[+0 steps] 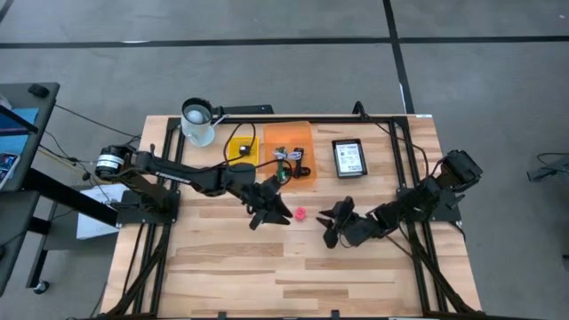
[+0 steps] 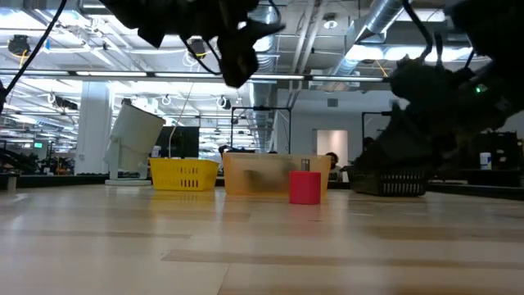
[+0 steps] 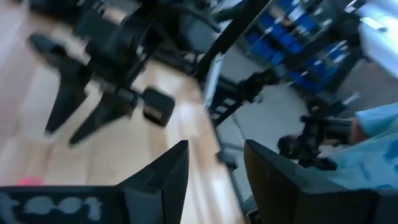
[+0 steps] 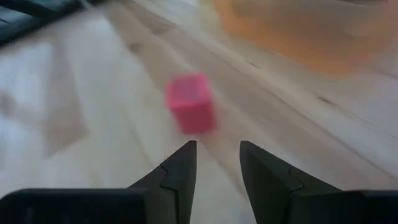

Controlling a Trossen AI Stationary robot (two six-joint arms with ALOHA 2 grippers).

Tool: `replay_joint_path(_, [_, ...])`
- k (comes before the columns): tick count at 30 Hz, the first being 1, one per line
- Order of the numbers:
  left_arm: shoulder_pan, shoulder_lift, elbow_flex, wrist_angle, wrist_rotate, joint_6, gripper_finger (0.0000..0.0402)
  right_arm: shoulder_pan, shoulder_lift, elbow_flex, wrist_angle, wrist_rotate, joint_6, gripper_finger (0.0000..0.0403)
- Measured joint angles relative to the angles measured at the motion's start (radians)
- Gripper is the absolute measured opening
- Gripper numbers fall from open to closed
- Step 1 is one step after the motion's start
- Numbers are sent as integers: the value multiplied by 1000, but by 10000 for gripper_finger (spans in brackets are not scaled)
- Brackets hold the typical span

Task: Pick and place items into bin
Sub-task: Put the pink charger adapter into the yellow bin

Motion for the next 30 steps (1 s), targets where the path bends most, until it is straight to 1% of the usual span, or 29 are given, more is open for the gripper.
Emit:
replay_joint_path(2, [-5,0,0,54,7,-16,144,0,0,1,66,-31,-26,120])
replay_joint_path(5, [-6,0,0,82,7,-32,144,0,0,1,93,-57,-31,137])
replay_joint_path(7, [-6,0,0,85,8,-47,144,0,0,1,91,-57,-32,159])
replay_joint_path(13, [-6,0,0,91,11,-51,143,-13,0,1,47,-50,-33,244])
replay_joint_path(16, [-6,0,0,97,1,-51,143,-25,0,1,37,-50,-36,269])
replay_joint_path(19, [-6,0,0,97,-14,-51,143,-39,0,1,37,-51,-91,276])
replay_joint_path(25, [-7,0,0,97,-26,-44,143,-63,0,1,32,-51,-180,276])
replay_joint_path(30, [-7,0,0,97,-27,-39,143,-74,0,1,16,-60,-189,276])
